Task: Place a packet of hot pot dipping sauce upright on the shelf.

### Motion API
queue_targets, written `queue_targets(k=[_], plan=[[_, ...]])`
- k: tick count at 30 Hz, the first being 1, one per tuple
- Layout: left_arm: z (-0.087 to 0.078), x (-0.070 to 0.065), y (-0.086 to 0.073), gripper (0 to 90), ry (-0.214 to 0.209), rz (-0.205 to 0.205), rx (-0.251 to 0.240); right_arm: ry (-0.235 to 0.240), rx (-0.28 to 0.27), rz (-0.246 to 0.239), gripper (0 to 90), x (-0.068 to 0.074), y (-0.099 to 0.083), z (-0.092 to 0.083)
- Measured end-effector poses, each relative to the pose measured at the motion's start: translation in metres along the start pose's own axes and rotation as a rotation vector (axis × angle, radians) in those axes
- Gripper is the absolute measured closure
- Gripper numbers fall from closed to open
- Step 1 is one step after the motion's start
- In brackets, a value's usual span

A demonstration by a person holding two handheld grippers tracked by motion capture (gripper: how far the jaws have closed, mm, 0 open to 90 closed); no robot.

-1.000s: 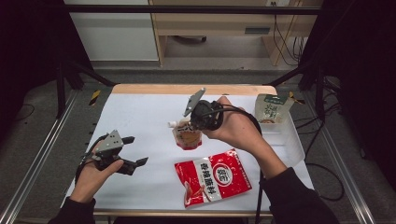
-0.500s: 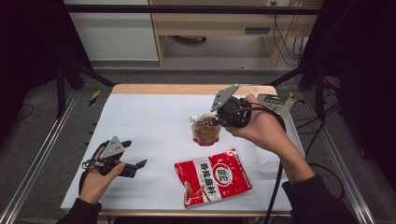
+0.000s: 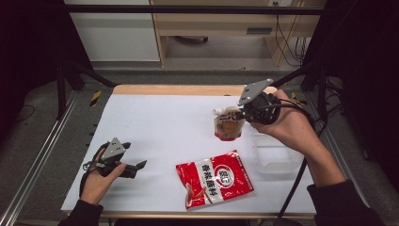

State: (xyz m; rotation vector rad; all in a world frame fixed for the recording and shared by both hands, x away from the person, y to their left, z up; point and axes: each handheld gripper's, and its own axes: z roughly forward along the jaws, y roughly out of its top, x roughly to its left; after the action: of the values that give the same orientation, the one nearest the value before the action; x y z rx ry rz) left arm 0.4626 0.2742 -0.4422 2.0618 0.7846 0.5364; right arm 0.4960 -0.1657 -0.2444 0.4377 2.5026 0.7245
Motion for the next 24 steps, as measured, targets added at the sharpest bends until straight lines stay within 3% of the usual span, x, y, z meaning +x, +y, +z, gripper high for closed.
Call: queue_targets(k=[15, 24], plan=[[0.000, 0.002, -0.002, 6.9, 0.016, -0.011, 0.011, -0.078, -0.011, 0.046, 88.4, -0.023, -0.029, -0.028], [0.000, 0.003, -0.002, 6.9, 0.020, -0.018, 0.006, -0.107, 0.018, 0.053, 88.4, -0.042, -0.050, -0.029]])
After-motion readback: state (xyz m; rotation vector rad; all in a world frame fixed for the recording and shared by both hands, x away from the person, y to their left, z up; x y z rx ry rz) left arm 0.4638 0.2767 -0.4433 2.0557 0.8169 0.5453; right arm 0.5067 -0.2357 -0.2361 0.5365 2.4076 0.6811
